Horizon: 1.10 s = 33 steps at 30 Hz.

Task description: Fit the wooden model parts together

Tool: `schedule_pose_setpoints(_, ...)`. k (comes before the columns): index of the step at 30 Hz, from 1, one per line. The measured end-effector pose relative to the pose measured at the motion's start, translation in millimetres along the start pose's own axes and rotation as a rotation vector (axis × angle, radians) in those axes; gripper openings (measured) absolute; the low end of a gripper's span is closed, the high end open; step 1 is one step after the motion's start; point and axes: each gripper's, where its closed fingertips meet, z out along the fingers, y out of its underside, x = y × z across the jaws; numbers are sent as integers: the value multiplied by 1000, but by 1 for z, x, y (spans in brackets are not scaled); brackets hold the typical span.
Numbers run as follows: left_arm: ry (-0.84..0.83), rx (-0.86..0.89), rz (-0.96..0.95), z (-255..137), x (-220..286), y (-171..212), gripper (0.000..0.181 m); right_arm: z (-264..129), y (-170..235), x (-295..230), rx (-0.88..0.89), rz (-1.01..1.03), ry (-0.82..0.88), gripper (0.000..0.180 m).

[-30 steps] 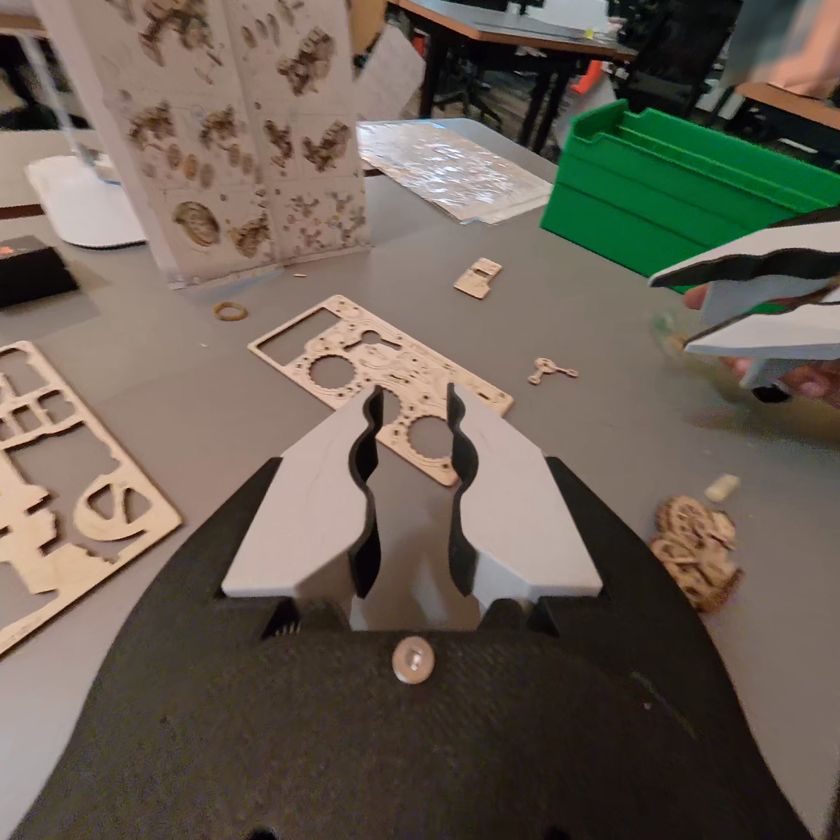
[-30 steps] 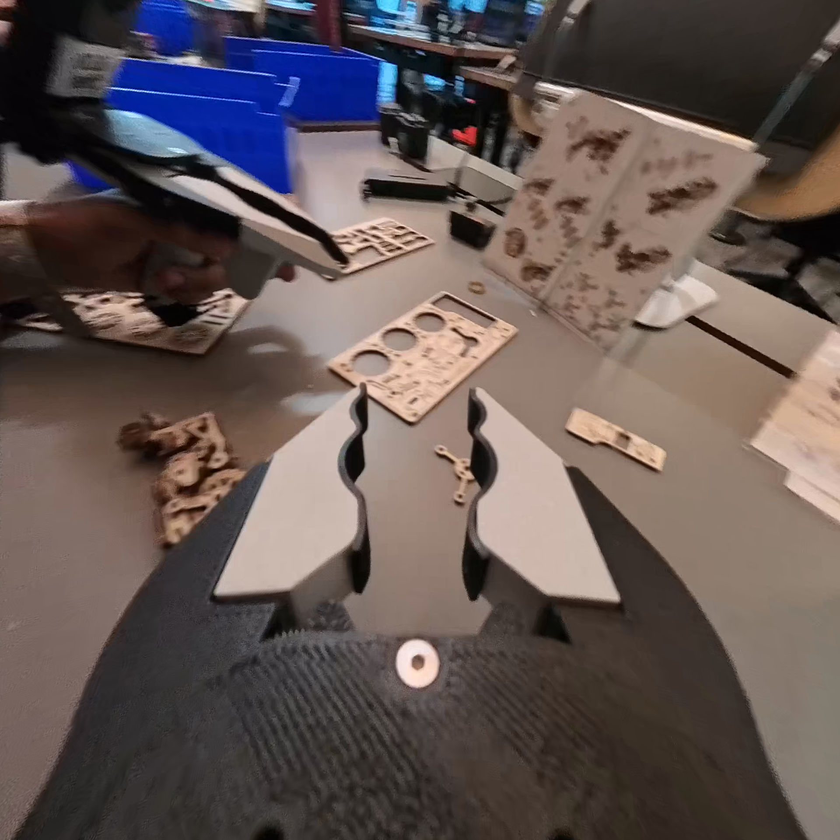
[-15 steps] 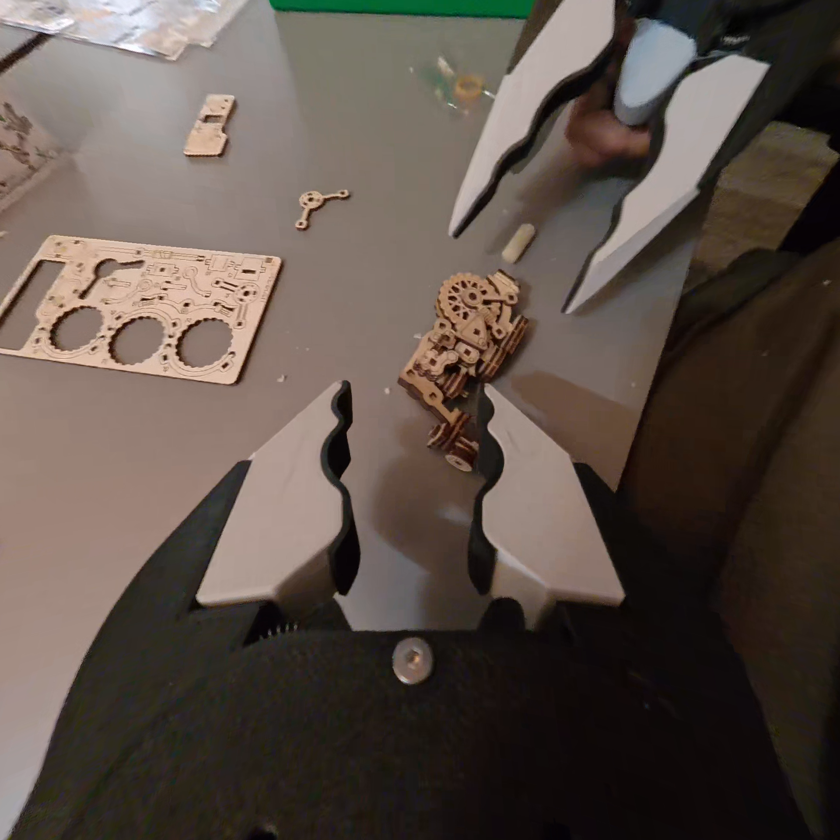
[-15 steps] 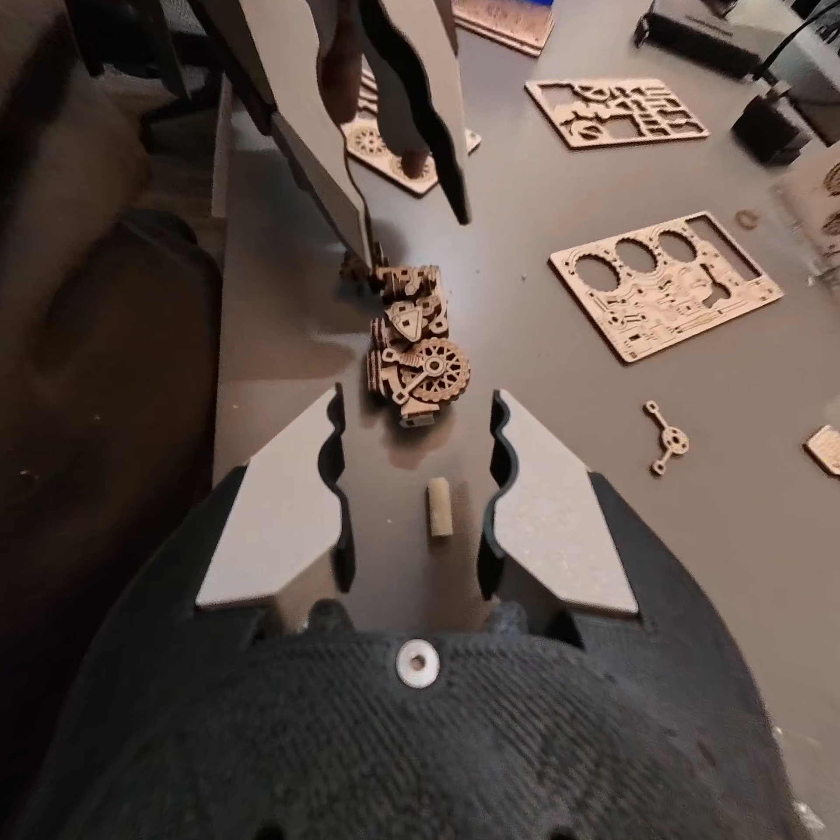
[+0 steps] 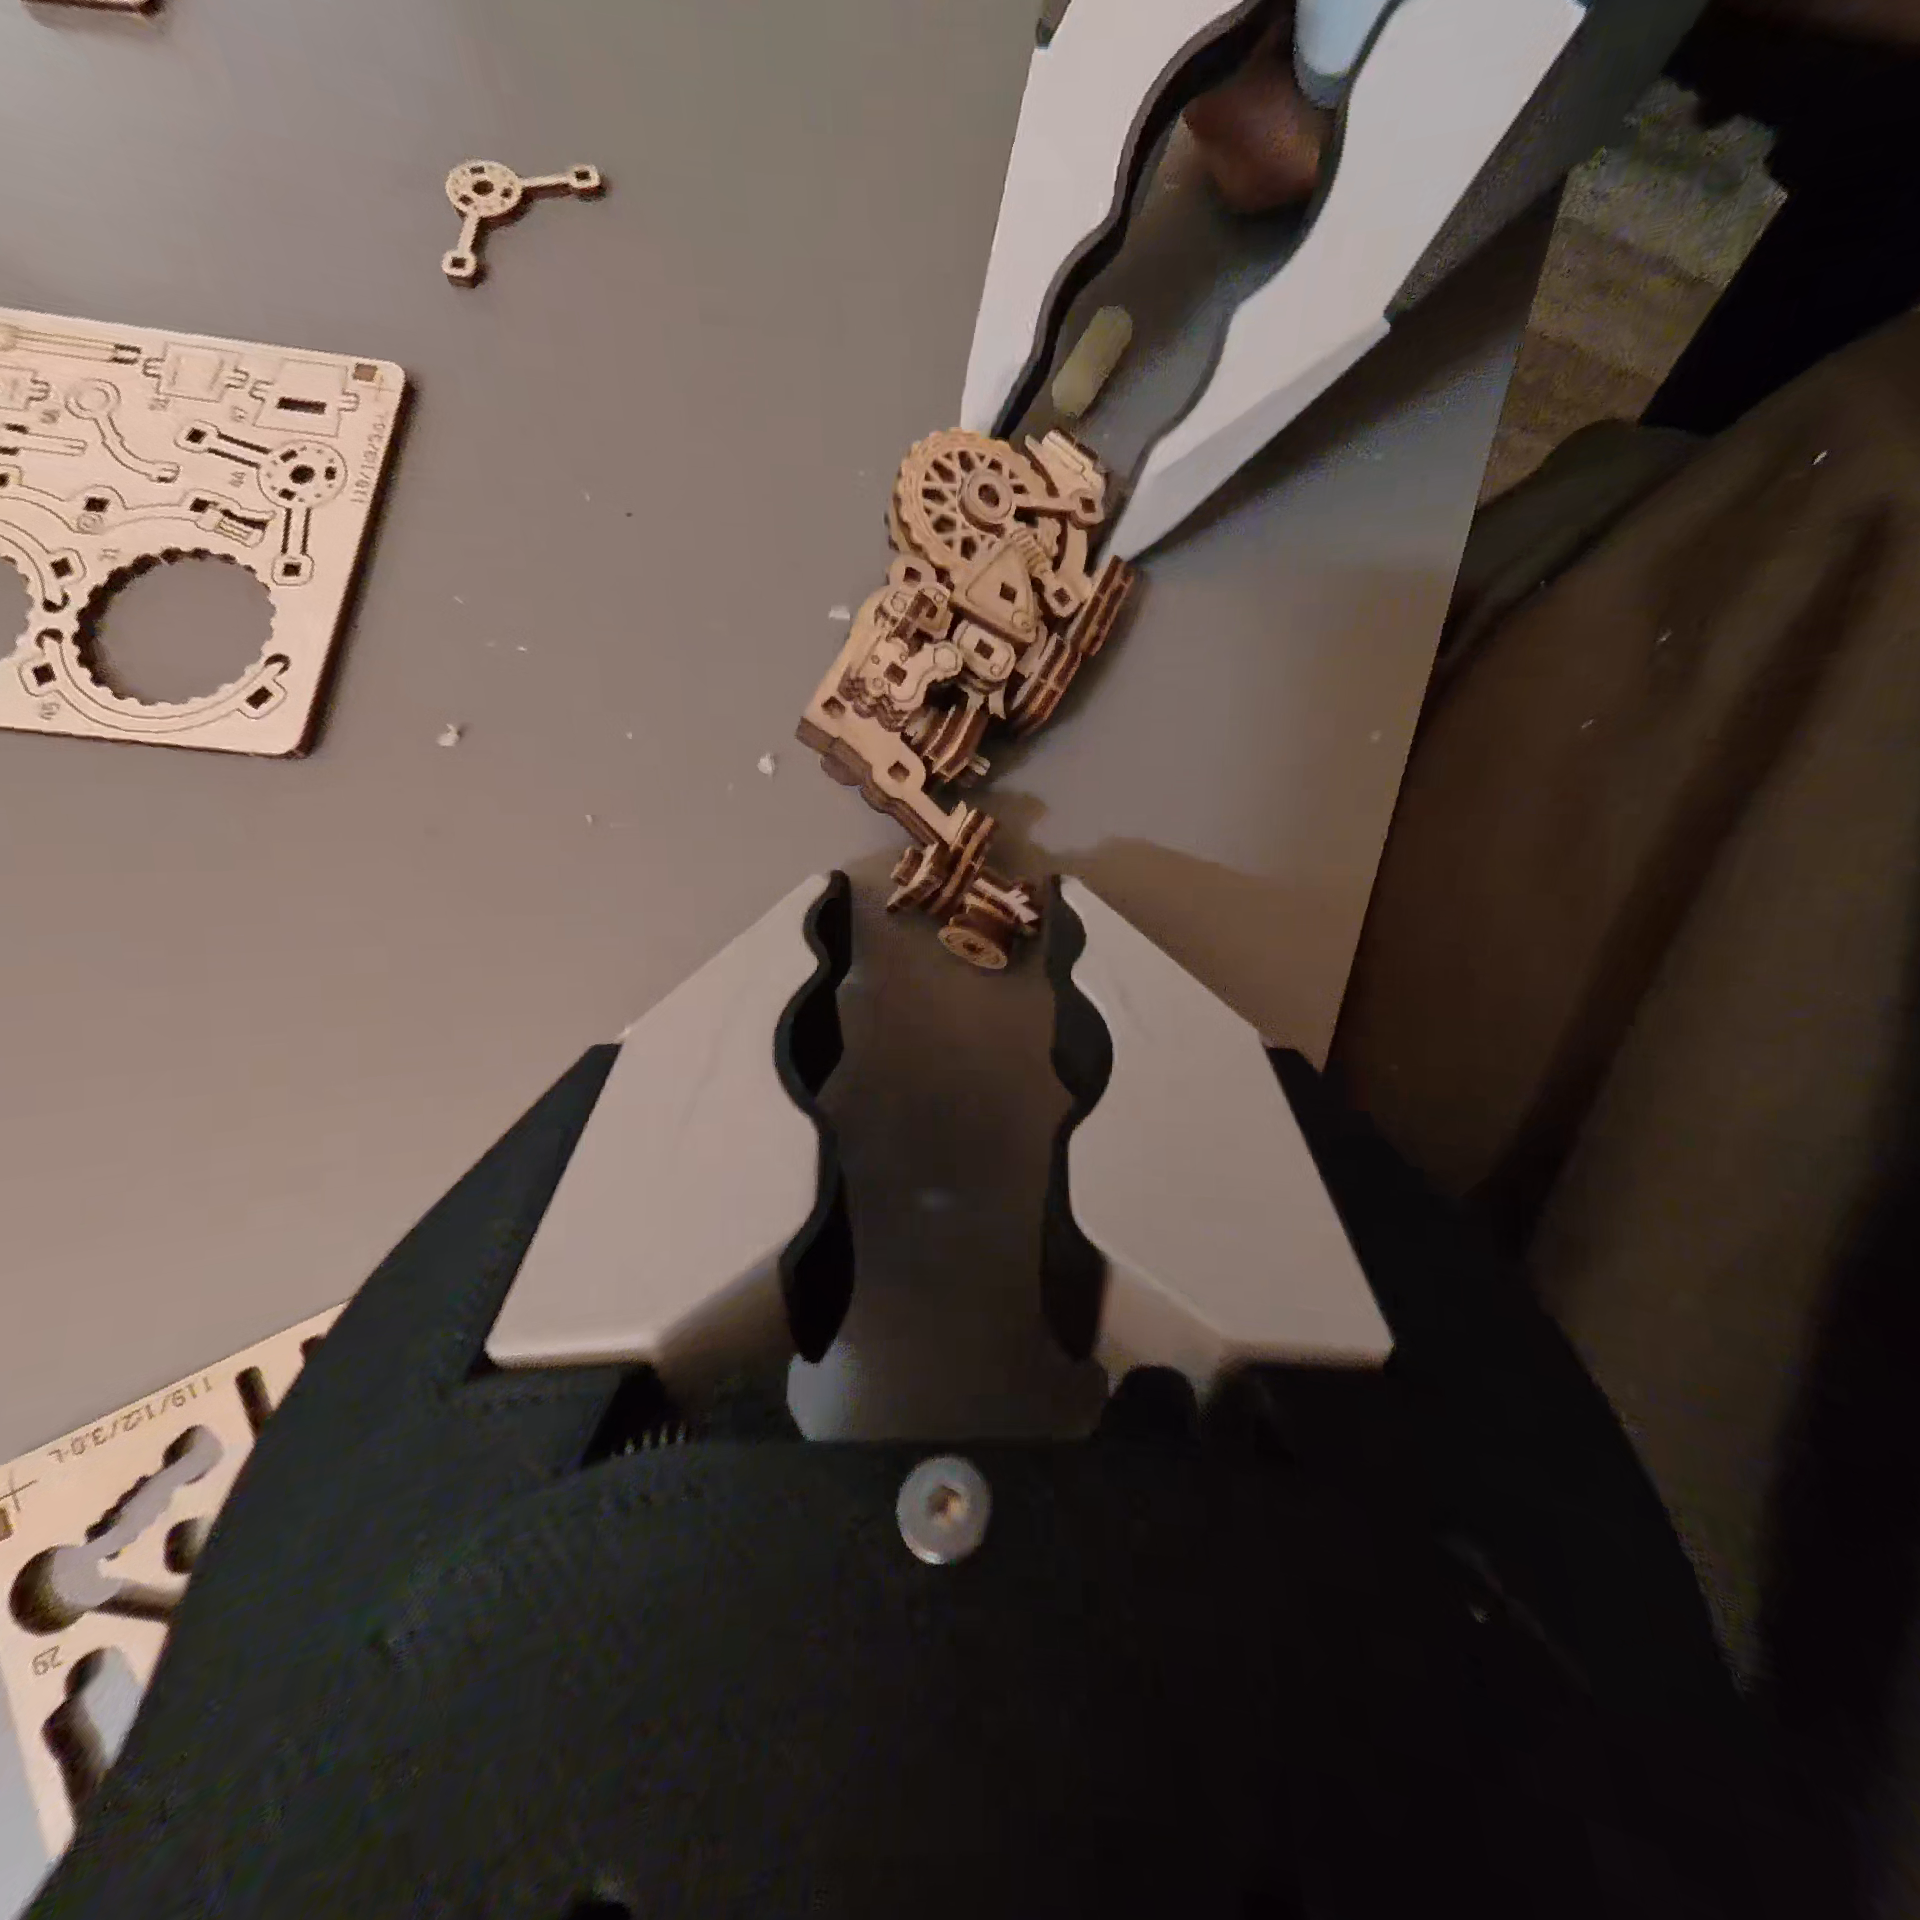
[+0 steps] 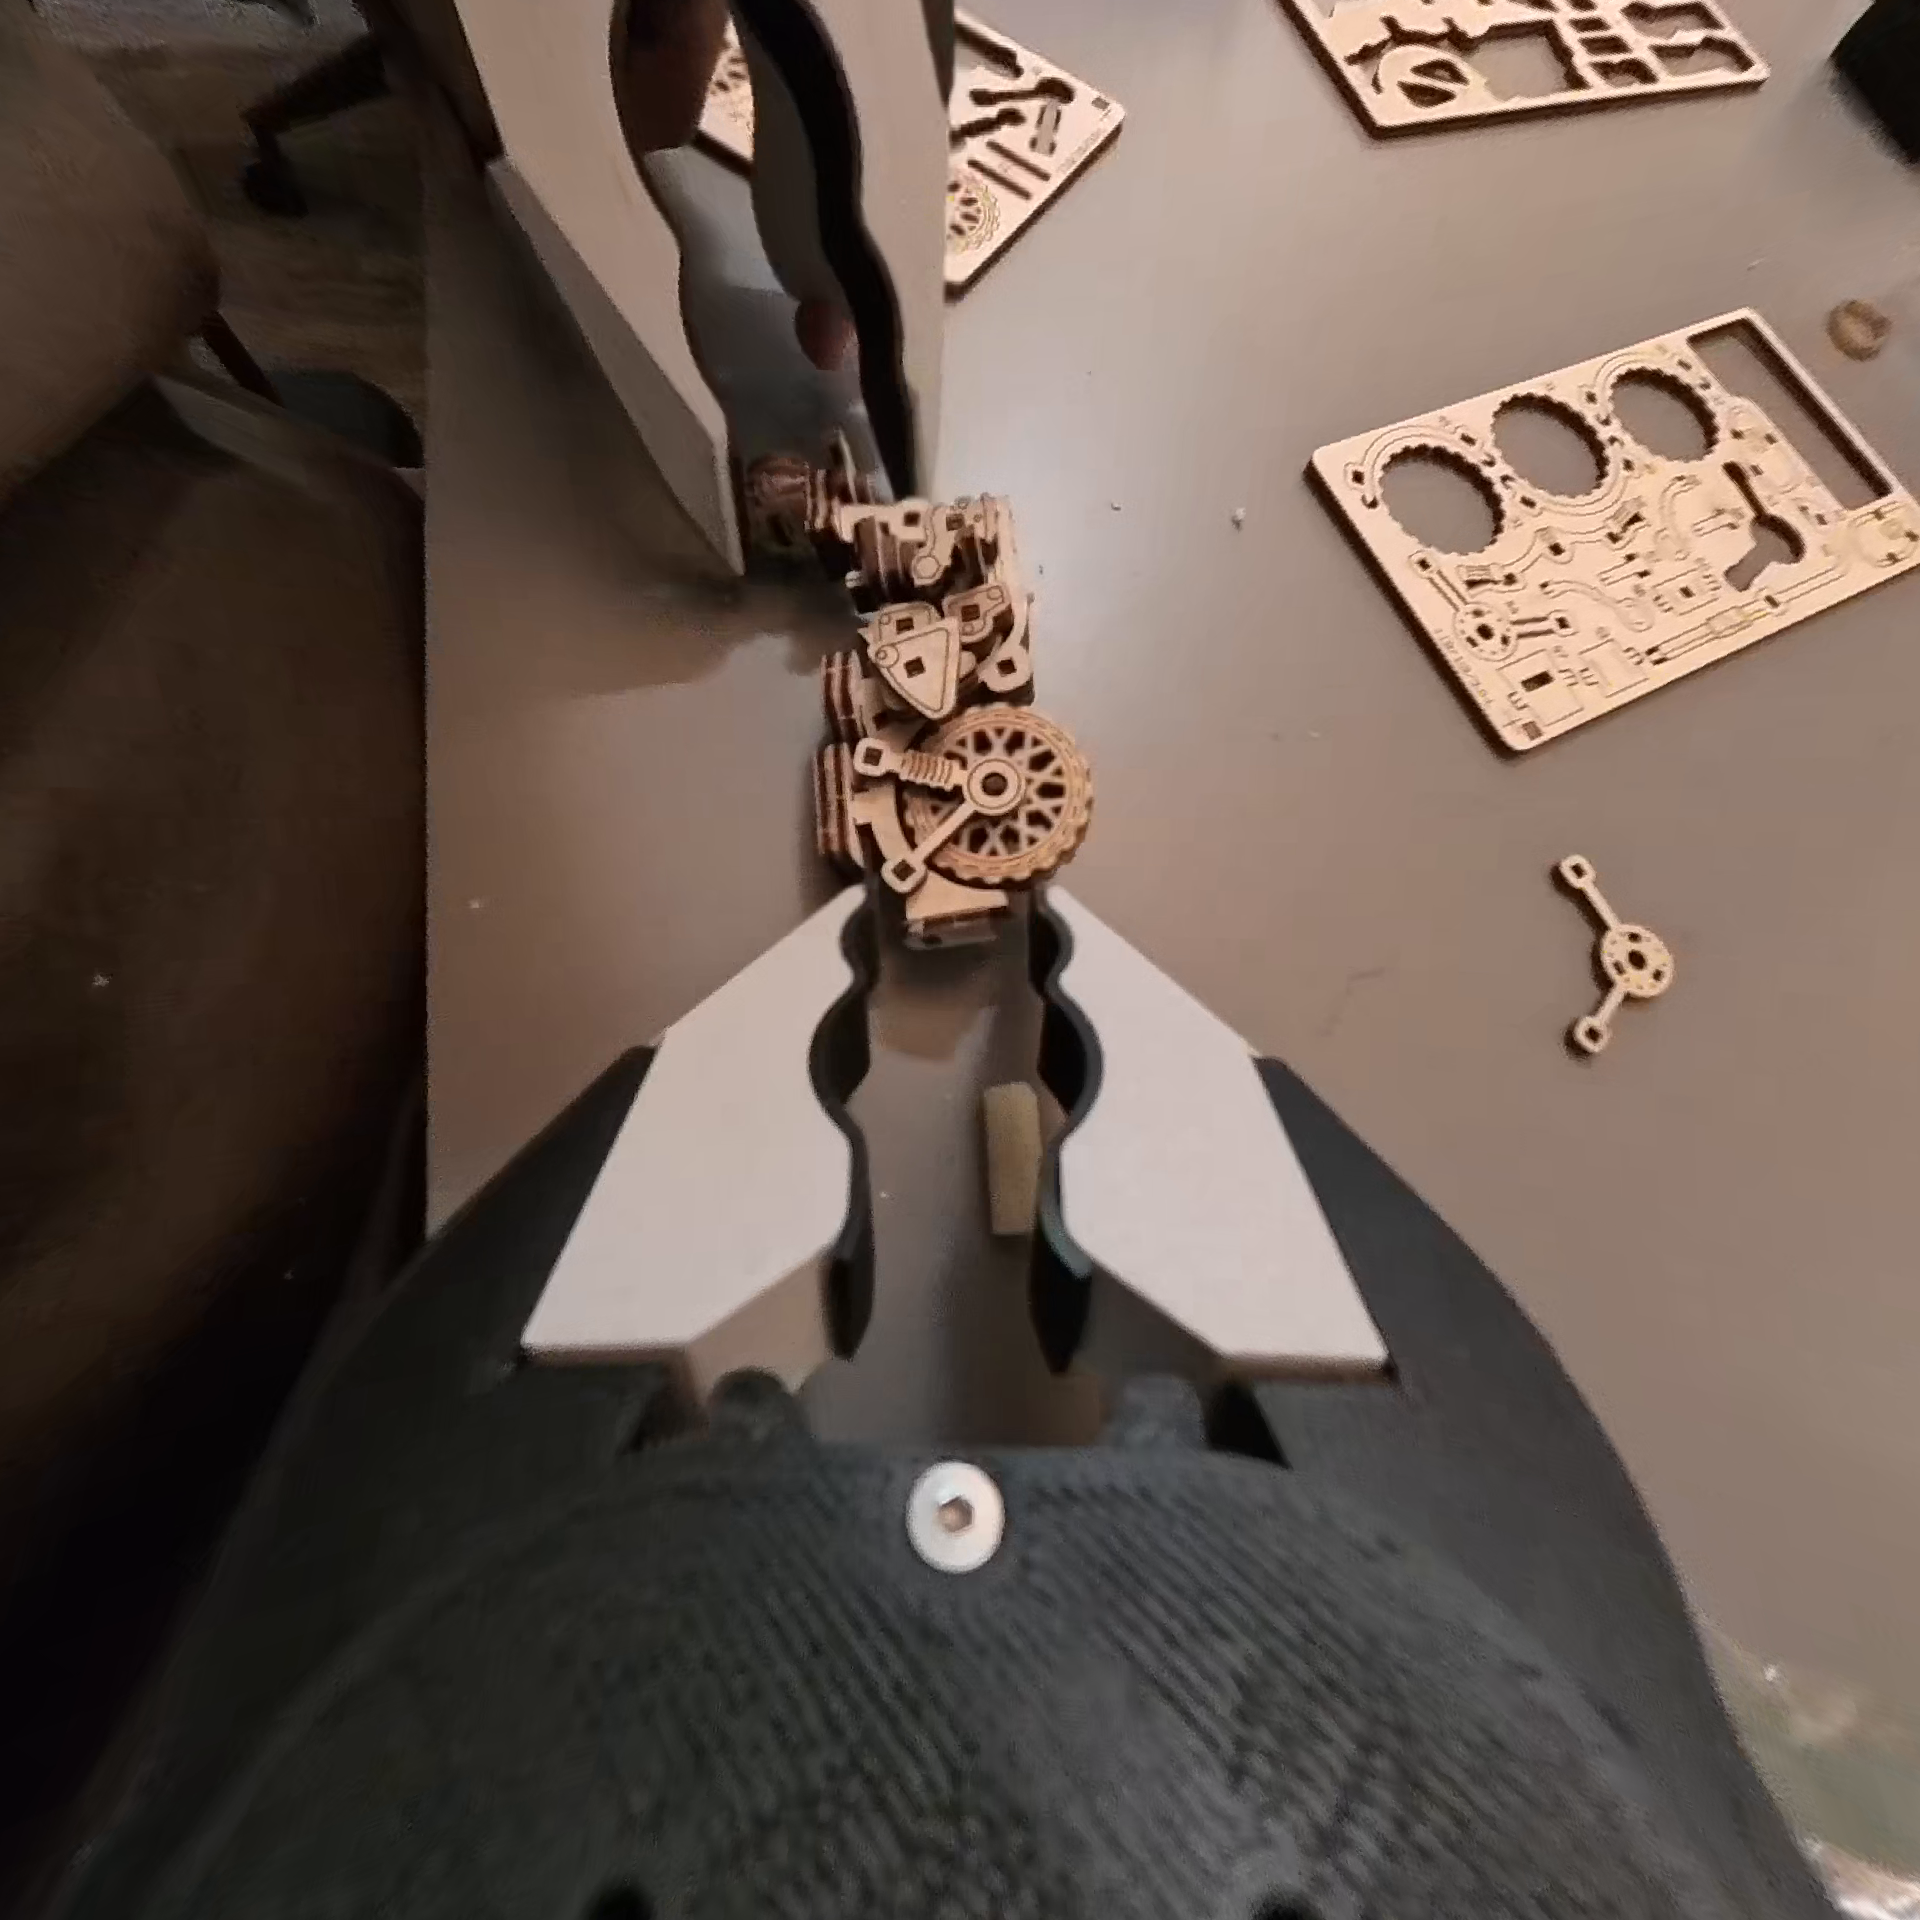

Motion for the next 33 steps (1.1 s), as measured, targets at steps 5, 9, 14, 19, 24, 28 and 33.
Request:
schedule_pose_setpoints(5,18,8,-23,2,0,0,30,-1,0,1,6,50,-29,21)
schedule_pose_setpoints(9,42,35,-50,0,1,-3,29,-5,-8,3,59,134,-64,21)
schedule_pose_setpoints(14,119,134,-140,-9,3,-19,29,-14,-15,10,135,264,-106,22)
schedule_pose_setpoints(19,194,242,-323,-21,-3,-36,28,-19,-18,22,176,296,-58,31)
schedule_pose_setpoints(24,216,275,-469,-21,-11,-42,28,-14,-16,17,142,223,-42,48)
schedule_pose_setpoints(28,249,327,-638,-22,-21,-48,28,-14,-21,12,143,48,25,54)
schedule_pose_setpoints(33,287,369,-759,-24,-28,-50,28,-9,-23,21,88,-153,213,48)
